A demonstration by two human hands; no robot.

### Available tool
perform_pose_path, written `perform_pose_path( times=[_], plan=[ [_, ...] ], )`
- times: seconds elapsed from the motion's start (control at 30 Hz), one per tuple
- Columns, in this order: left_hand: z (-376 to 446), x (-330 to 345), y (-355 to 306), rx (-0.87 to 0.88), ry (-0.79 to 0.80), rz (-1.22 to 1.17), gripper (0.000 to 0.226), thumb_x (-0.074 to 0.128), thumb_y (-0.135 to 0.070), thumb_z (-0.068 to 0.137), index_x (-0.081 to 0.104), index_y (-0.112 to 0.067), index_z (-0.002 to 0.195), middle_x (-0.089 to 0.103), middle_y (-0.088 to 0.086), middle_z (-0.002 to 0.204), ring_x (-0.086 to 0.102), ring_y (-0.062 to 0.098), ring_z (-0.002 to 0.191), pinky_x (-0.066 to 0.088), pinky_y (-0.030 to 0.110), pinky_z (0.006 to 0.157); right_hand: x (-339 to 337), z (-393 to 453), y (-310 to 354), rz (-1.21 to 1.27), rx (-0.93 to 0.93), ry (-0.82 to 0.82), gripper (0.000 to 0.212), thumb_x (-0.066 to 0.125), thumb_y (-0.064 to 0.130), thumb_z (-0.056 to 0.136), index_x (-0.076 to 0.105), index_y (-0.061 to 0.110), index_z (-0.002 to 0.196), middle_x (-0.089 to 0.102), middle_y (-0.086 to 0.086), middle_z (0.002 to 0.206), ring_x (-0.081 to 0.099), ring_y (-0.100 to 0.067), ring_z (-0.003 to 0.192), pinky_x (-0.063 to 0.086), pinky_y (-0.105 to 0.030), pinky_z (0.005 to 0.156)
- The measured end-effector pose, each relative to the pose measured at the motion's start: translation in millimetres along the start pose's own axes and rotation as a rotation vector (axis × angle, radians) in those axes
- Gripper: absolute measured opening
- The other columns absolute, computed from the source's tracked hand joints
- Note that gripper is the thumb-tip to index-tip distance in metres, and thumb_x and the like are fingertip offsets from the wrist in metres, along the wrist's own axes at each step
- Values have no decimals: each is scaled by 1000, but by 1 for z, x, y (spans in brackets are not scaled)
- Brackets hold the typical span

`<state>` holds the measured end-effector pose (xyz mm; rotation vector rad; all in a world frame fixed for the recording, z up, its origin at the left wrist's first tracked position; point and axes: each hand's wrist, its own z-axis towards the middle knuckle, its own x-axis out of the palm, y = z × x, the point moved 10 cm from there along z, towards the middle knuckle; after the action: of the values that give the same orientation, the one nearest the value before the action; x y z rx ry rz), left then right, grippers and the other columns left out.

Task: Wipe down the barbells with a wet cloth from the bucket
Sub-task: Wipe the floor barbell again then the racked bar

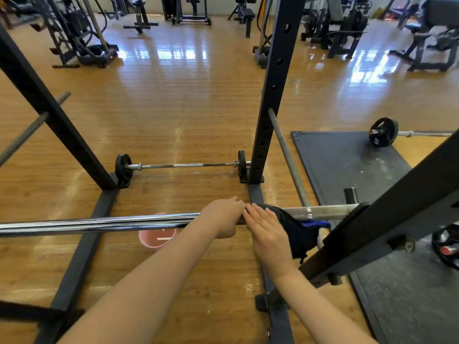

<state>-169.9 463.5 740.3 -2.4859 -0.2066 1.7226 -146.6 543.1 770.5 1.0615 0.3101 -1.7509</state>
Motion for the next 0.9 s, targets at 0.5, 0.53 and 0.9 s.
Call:
perform_pose_path(
  times=[0.5,0.53,0.9],
  plan=[
    [-3,-2,1,-19,-67,-27,65,54,-2,87,31,-18,145,36,3,150,21,15,143,41,35,104,-8,6,-10,16,41,-10,35,44,7,82,70,7,106,69,-10,109,65,-23,104,38,-36,102],
    [-4,-3,1,-22,-69,-26,65,54,-2,87,31,-18,145,36,4,150,22,15,143,42,35,103,-8,7,-9,5,-6,29,37,43,7,82,70,8,108,68,-9,111,64,-22,105,39,-38,101],
    [-7,-8,-1,-26,-106,20,56,53,0,85,39,-13,138,40,7,147,28,18,140,43,34,96,-35,-22,-72,-104,172,-100,37,39,4,87,65,-2,112,65,-17,115,59,-31,111,24,-32,111]
  ],
)
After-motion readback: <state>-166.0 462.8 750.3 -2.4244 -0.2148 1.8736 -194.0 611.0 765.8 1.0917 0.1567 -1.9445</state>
